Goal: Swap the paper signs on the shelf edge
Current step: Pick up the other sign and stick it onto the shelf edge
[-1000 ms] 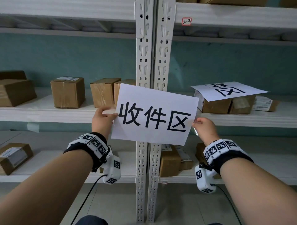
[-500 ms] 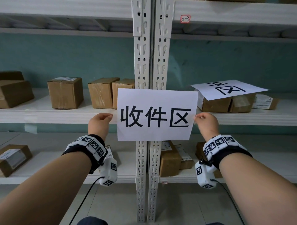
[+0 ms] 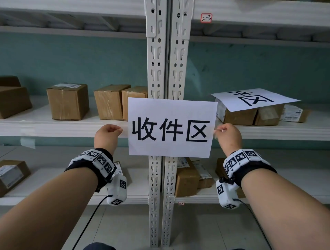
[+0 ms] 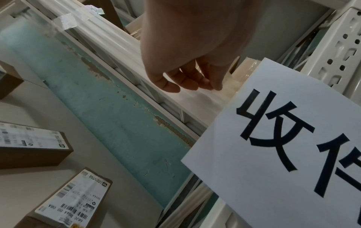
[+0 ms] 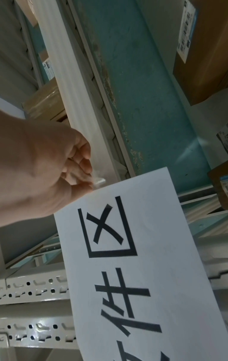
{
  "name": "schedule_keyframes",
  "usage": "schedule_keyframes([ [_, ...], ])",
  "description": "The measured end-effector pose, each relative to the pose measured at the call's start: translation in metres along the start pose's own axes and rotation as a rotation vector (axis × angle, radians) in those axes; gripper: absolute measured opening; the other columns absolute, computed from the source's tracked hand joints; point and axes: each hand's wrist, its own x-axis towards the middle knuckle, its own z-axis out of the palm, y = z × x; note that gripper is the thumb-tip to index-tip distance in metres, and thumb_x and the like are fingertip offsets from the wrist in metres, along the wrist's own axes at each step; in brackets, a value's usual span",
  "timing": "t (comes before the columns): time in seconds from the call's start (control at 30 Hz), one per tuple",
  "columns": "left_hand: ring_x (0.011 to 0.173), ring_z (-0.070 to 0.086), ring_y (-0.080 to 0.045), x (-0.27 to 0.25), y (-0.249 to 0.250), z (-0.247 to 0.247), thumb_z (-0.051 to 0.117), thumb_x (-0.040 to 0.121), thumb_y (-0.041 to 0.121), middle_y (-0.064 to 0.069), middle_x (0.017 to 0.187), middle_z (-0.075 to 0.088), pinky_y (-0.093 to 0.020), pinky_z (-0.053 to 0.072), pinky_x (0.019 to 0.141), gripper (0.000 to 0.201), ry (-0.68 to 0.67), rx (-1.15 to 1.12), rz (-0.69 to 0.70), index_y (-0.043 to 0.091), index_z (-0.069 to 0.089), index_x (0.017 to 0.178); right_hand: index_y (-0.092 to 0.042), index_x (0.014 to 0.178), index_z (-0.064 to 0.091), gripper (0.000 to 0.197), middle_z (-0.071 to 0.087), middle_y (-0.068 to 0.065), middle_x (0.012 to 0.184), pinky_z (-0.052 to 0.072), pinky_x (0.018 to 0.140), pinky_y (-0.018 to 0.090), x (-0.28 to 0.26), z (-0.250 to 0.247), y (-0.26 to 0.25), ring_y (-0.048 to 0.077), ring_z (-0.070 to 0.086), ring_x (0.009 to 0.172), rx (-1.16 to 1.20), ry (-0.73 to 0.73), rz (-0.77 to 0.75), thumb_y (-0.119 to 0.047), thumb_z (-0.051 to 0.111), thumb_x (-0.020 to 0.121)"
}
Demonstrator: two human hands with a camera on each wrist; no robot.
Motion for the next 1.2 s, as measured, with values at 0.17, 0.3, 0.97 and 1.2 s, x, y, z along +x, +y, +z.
schedule_keyframes([
  [0.17,0.088,0.056,-0.019,0.001,-0.005,-0.002,0.062,0.091,0.020,-0.002,0.093,0.065,-0.031,0.041,0.079,0.010,-0.003,0.019,0.015,0.013,0.068,0.095,-0.012,0.091,0.066,0.013,0.060,-0.002,0.086,0.044,0.075,0.031,0.001,-0.001,0.005,0.022,0.057,0.086,0.014,-0.013,0.024,-0.017,0.054,0.092],
  [0.3,0.090,0.057,-0.020,0.001,-0.008,-0.003,0.059,0.092,0.022,0.000,0.094,0.065,-0.030,0.040,0.080,0.014,-0.005,0.019,0.011,0.013,0.068,0.099,-0.015,0.087,0.065,0.013,0.060,-0.003,0.090,0.043,0.077,0.031,0.002,0.003,0.008,0.019,0.054,0.085,0.000,-0.020,0.010,-0.014,0.052,0.092],
  [0.97,0.085,0.056,-0.020,0.003,-0.016,-0.004,0.059,0.092,0.025,-0.001,0.090,0.064,-0.031,0.041,0.075,0.013,-0.017,0.061,0.000,0.015,0.067,0.093,-0.011,0.104,0.062,0.017,0.066,0.008,0.106,0.046,0.077,0.034,0.005,0.007,0.009,0.028,0.060,0.095,-0.063,-0.022,0.004,-0.022,0.055,0.092],
  [1.2,0.085,0.056,-0.020,0.007,-0.018,-0.003,0.060,0.092,0.026,-0.002,0.091,0.065,-0.031,0.041,0.074,0.016,-0.006,0.060,0.007,0.013,0.068,0.096,-0.012,0.104,0.061,0.018,0.066,0.007,0.107,0.042,0.071,0.030,0.007,0.010,0.010,0.021,0.053,0.083,-0.070,-0.018,0.010,-0.023,0.054,0.093],
])
